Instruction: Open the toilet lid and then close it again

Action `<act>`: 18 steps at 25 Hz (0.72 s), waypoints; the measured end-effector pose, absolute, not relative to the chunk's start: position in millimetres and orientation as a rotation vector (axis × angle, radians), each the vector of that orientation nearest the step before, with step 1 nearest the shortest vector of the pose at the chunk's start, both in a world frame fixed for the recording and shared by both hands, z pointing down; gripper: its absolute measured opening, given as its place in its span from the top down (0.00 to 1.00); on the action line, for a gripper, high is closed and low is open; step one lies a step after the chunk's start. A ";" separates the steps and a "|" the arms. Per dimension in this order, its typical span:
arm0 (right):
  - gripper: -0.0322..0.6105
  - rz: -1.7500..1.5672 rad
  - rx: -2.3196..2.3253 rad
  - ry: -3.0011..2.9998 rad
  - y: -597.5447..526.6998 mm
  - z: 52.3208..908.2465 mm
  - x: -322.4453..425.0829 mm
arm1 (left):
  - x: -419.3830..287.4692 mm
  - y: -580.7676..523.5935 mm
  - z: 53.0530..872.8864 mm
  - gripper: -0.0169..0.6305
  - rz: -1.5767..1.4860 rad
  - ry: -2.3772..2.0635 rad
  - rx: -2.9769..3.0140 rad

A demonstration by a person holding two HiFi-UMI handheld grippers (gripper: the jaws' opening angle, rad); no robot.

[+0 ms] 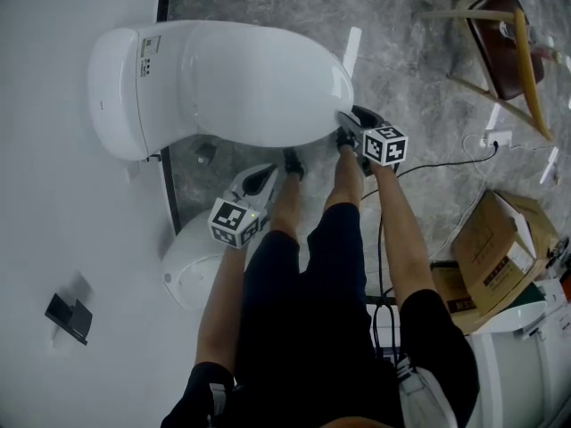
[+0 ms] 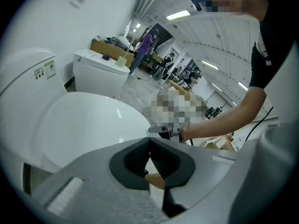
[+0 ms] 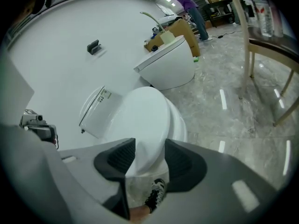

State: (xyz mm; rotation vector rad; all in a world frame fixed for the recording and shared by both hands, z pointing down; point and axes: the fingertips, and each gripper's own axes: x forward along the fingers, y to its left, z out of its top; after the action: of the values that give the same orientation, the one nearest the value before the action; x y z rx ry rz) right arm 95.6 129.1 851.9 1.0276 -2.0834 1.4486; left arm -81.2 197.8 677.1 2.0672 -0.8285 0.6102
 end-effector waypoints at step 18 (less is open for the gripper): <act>0.78 1.431 1.051 -2.160 124.2 799.2 95.5 | -74.2 235.5 724.0 0.95 0.532 -0.818 1.889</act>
State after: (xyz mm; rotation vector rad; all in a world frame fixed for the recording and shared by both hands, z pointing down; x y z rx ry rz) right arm 95.5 124.2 799.2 1.0508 -2.1597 1.4306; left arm -74.2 235.5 724.0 1.8895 -0.8178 0.5324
